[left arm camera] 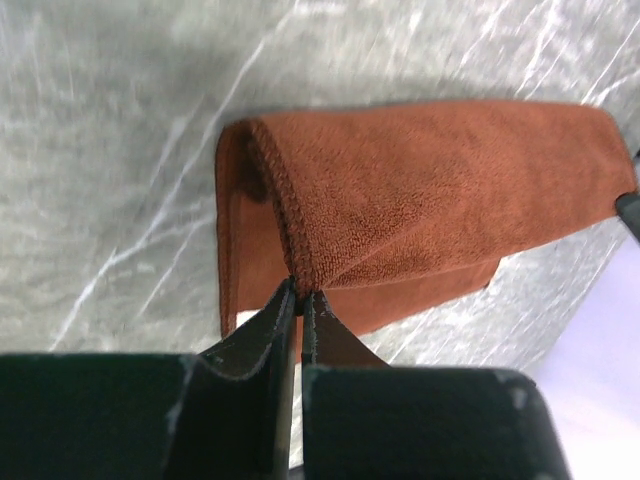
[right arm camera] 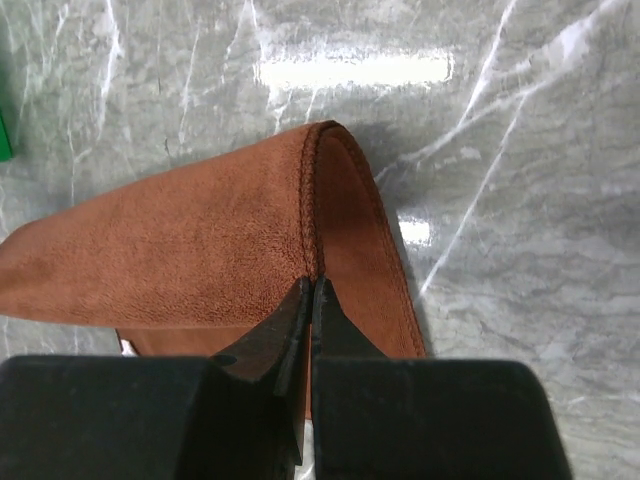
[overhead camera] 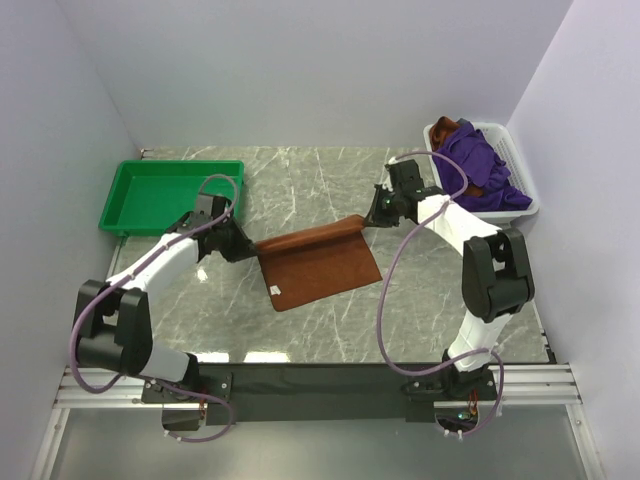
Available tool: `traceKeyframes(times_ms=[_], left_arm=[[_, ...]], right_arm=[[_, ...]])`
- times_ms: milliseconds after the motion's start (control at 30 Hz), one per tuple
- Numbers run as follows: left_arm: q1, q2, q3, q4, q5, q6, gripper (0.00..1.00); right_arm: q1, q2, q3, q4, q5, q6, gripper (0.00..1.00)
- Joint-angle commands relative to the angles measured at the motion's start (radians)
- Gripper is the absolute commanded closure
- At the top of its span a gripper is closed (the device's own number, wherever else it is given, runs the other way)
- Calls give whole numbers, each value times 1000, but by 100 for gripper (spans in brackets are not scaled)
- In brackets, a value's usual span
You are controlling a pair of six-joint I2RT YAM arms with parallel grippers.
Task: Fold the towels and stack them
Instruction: Fold the towel
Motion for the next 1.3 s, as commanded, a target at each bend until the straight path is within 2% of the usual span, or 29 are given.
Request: traceKeyframes(times_ms=[0, 567, 833, 1267], left_arm=[[-11, -57, -55, 34, 20, -27, 99], [-138, -192, -219, 57, -66, -122, 99], [-188, -209, -299, 97, -75, -158, 99], [-256, -234, -360, 105, -127, -205, 99]], right_arm=[[-17, -80, -34, 32, 42, -24, 100], [-17, -220, -248, 96, 49, -7, 100], [-18, -287, -348, 130, 63, 0, 100], [-17, -321, -402, 140, 89, 8, 100]])
